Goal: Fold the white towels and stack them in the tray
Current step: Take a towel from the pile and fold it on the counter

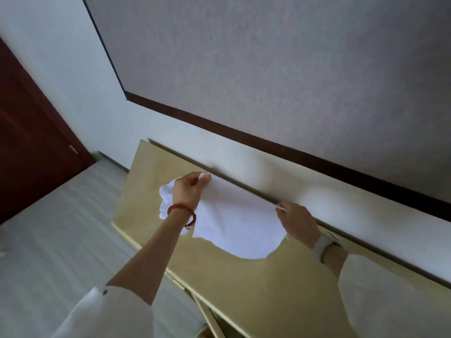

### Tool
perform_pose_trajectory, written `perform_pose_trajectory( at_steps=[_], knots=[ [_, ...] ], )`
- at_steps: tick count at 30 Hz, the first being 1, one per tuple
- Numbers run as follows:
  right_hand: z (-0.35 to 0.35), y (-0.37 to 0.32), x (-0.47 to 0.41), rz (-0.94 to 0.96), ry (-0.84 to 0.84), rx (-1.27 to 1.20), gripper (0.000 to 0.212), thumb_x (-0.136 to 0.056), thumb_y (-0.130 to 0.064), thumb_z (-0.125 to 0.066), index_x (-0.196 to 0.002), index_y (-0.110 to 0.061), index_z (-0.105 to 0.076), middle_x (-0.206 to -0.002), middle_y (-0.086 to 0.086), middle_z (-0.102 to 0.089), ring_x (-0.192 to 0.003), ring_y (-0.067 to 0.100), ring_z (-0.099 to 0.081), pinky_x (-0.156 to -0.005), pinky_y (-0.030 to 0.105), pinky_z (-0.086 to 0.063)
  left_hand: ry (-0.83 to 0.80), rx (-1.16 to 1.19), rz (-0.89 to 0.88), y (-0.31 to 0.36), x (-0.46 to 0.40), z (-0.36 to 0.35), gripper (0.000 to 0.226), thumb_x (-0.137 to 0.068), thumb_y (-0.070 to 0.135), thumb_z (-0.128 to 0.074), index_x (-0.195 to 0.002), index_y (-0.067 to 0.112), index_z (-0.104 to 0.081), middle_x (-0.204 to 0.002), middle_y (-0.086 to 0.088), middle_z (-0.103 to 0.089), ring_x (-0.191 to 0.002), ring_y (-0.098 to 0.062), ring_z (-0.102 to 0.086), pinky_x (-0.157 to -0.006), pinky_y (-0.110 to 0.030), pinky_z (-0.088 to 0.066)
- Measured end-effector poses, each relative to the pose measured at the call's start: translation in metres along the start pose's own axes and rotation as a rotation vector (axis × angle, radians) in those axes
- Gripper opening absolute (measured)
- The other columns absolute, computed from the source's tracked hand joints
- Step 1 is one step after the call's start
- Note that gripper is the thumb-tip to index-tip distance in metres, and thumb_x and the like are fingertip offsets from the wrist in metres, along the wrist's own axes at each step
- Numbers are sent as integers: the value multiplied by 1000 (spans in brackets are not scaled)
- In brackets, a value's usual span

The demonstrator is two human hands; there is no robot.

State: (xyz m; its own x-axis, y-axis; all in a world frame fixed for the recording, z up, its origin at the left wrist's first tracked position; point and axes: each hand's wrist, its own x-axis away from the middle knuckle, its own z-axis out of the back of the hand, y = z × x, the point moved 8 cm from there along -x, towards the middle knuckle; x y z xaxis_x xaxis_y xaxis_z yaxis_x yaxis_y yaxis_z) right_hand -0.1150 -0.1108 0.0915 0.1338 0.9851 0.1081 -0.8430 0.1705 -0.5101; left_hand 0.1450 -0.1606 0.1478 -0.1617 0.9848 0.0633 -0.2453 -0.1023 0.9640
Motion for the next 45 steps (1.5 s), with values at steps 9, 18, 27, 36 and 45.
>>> perform_pose_trajectory(
  at_steps=[9,18,27,36,45],
  knots=[
    [102,-14,4,242,424,-274,21,-89,-8,-54,-106,-6,-67,-108,16,-59,-93,30,-58,-80,29,-41,236,27,-41,35,28,27,22,-85,22,-64,-102,7,-67,-50,1,-60,-43,-5,-54,-54,-22,-48],
    [0,80,74,163,120,-168,25,-81,9,-56,-99,-2,-69,-99,15,-67,-93,27,-63,-85,23,-41,-174,-245,29,-83,93,-15,18,-81,-3,-64,-80,14,-71,-65,15,-65,-58,-2,-59,-62,-11,-47],
    [-103,183,153,-95,-421,17,21,-92,-11,-51,-104,-1,-65,-101,18,-68,-97,33,-62,-79,35,-41,-650,-560,280,-220,178,-76,20,-87,12,-60,-104,4,-69,-104,-12,-69,-94,-20,-62,-87,-24,-44],
    [-82,188,104,-328,-156,-261,48,-93,-14,-45,-50,-18,-24,-41,-5,-20,-45,12,-20,-50,32,-16,-295,-308,290,-219,123,-99,13,-89,10,-57,-90,1,-67,-63,5,-54,-69,-17,-47,-63,-24,-39],
    [-94,197,48,-372,71,-425,20,-88,-8,-48,-94,-12,-67,-77,6,-61,-70,16,-52,-54,15,-37,-118,-227,325,-247,78,-118,14,-87,6,-55,-94,-1,-66,-67,2,-57,-63,-12,-48,-62,-24,-42]
  ],
)
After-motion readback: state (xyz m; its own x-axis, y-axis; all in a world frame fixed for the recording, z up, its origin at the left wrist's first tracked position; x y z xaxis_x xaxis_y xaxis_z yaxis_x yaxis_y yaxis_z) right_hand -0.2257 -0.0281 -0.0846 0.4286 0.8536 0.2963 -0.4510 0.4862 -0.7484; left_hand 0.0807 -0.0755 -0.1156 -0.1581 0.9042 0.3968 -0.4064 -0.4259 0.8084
